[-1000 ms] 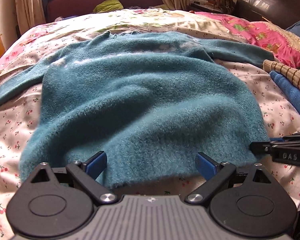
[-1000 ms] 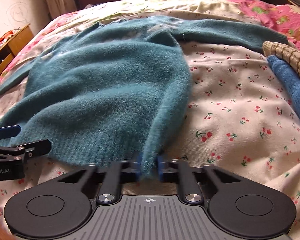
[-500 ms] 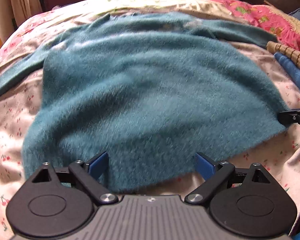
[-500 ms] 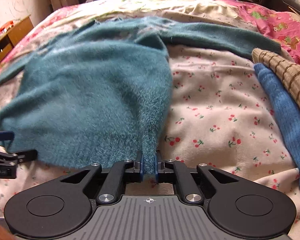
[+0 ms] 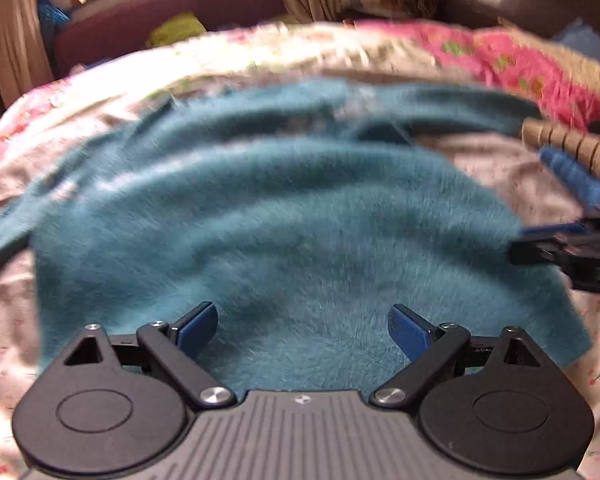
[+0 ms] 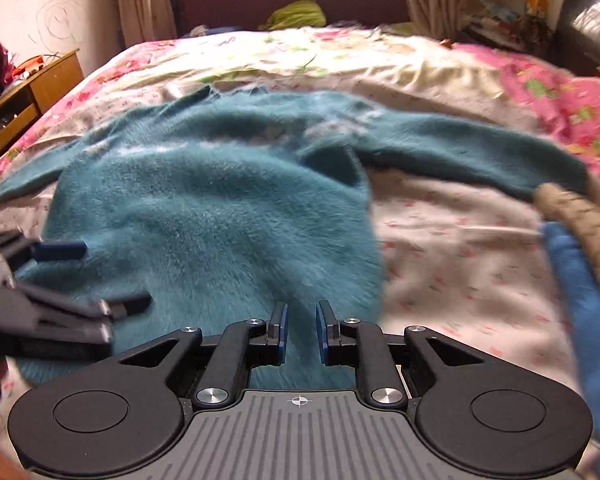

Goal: Fold small clothes
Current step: 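Grasp the sweater sleeve cuff with the right gripper, then lift the sleeve with the right gripper and carry it across the sweater body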

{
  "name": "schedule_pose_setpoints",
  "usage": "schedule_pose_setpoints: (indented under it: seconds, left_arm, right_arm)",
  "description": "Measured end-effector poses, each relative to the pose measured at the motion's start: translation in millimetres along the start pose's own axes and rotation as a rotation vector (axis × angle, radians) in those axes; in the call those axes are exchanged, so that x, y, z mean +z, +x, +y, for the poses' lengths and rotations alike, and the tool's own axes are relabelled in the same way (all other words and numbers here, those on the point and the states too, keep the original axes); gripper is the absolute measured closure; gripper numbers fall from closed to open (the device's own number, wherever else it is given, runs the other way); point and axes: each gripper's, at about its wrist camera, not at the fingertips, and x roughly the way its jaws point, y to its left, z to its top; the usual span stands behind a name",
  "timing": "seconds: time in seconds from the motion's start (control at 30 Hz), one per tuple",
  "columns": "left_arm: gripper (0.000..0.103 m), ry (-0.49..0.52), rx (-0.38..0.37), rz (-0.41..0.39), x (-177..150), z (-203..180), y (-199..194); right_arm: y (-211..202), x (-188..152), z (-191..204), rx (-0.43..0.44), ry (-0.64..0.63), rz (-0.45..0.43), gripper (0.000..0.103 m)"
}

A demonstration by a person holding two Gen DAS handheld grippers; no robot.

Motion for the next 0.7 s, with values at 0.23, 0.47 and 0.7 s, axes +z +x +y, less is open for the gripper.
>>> schedule_pose_setpoints:
  seconds: [0.23, 0.47, 0.7]
  left_arm:
    - [0.002, -0.029, -0.053, 0.050, -3, 5, 16]
    - [0.001, 0.023, -0.049, -0.080, 57, -7, 25]
    - [0.000, 0.110, 0.008, -0.036, 44, -24, 70]
  right_arm:
    - [9, 15, -35, 0.076, 0.146, 0.003, 0.086]
    - [39, 57, -106, 0.057, 0.402, -0.100, 0.080]
    - [67, 77, -147, 0.052, 0.537, -0.173, 0.065]
